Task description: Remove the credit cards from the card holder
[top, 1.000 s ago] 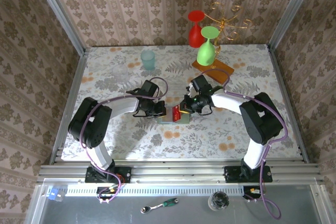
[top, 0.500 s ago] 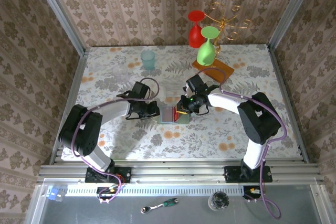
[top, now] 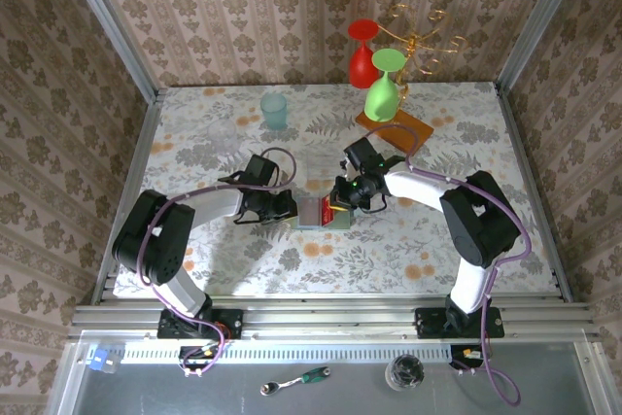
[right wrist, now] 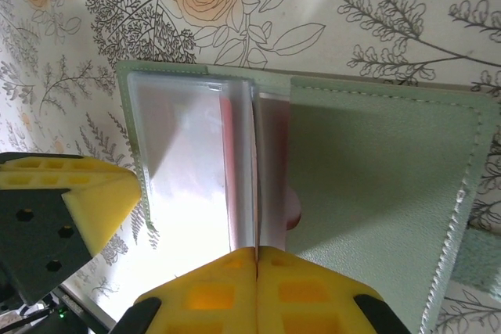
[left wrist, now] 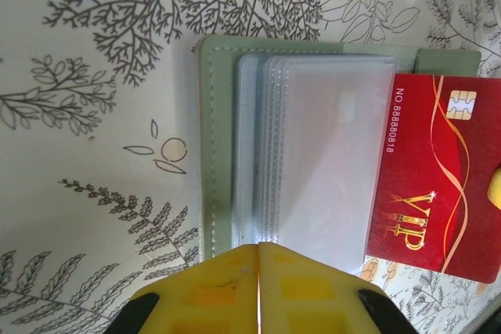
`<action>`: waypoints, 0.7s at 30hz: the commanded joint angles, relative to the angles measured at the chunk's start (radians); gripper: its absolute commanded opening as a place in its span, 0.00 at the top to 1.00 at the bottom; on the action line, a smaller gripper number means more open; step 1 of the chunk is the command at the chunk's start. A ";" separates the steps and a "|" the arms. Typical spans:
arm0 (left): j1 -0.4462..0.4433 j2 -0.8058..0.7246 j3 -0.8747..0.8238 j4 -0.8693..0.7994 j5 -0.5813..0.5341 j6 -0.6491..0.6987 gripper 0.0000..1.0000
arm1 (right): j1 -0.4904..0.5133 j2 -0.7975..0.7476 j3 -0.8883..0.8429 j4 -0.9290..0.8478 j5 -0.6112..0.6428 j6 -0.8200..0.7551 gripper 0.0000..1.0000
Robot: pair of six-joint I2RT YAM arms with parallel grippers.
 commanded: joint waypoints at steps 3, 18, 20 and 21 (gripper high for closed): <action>0.003 0.012 -0.025 0.019 0.023 -0.002 0.90 | 0.006 -0.041 0.061 -0.099 0.059 -0.048 0.94; 0.003 -0.064 -0.047 0.018 -0.012 -0.021 0.90 | 0.002 0.012 0.327 -0.436 0.109 -0.669 1.00; 0.003 -0.071 -0.051 0.018 -0.017 -0.024 0.90 | 0.015 0.038 0.389 -0.510 0.133 -0.856 1.00; 0.003 -0.072 -0.050 0.020 -0.017 -0.025 0.90 | 0.018 0.052 0.423 -0.548 0.158 -0.921 1.00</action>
